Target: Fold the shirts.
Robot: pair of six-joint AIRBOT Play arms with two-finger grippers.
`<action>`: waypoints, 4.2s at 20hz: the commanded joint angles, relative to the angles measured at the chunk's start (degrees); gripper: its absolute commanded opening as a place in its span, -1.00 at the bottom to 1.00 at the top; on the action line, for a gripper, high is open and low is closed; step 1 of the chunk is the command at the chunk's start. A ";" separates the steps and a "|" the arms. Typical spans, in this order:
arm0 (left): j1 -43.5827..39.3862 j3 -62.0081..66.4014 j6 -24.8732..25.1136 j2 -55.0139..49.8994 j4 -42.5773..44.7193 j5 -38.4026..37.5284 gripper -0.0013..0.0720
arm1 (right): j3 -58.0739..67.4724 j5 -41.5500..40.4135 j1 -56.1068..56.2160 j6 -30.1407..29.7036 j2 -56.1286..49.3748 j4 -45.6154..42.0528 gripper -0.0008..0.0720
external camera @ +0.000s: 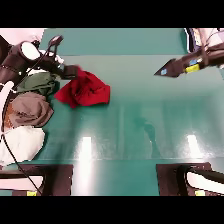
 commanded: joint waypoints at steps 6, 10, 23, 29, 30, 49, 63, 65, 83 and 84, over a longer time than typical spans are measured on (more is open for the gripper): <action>-30.99 6.34 9.38 2.12 -9.57 3.17 -0.90 | 16.22 1.46 -6.75 5.62 0.04 -0.17 -0.93; -37.88 6.34 9.31 -2.95 -9.60 8.48 -0.89 | 17.31 4.37 -7.37 6.51 0.09 -0.22 -0.93; -23.10 -11.82 3.52 1.44 -5.95 -14.40 0.63 | 17.27 8.61 -7.32 6.51 0.15 -0.55 -0.93; -11.45 -26.34 3.41 8.72 2.60 -13.35 0.63 | 17.27 9.01 -7.32 6.49 0.15 -0.57 -0.93; -8.28 -26.99 3.48 9.49 2.49 -13.09 0.63 | 17.27 9.05 -7.32 6.51 0.15 -0.55 -0.93; 1.64 -41.05 9.31 9.66 -5.03 1.79 0.49 | 17.22 10.23 -7.13 8.02 0.15 -0.50 -0.93; -6.03 -31.71 6.23 10.21 -5.35 3.02 -0.90 | -0.37 6.32 0.39 18.12 7.43 -27.54 -0.93; -6.03 -27.47 6.38 10.23 -5.25 1.92 -0.90 | -11.15 -1.46 6.97 18.88 12.07 -30.49 -0.93; -6.03 -23.76 6.34 10.29 -4.44 -1.40 -0.90 | -35.65 -16.11 33.03 23.19 9.25 -39.56 -0.94; -6.03 -23.71 6.36 10.95 -4.28 -1.29 -0.90 | -35.41 -16.17 32.41 23.19 10.10 -39.65 -0.94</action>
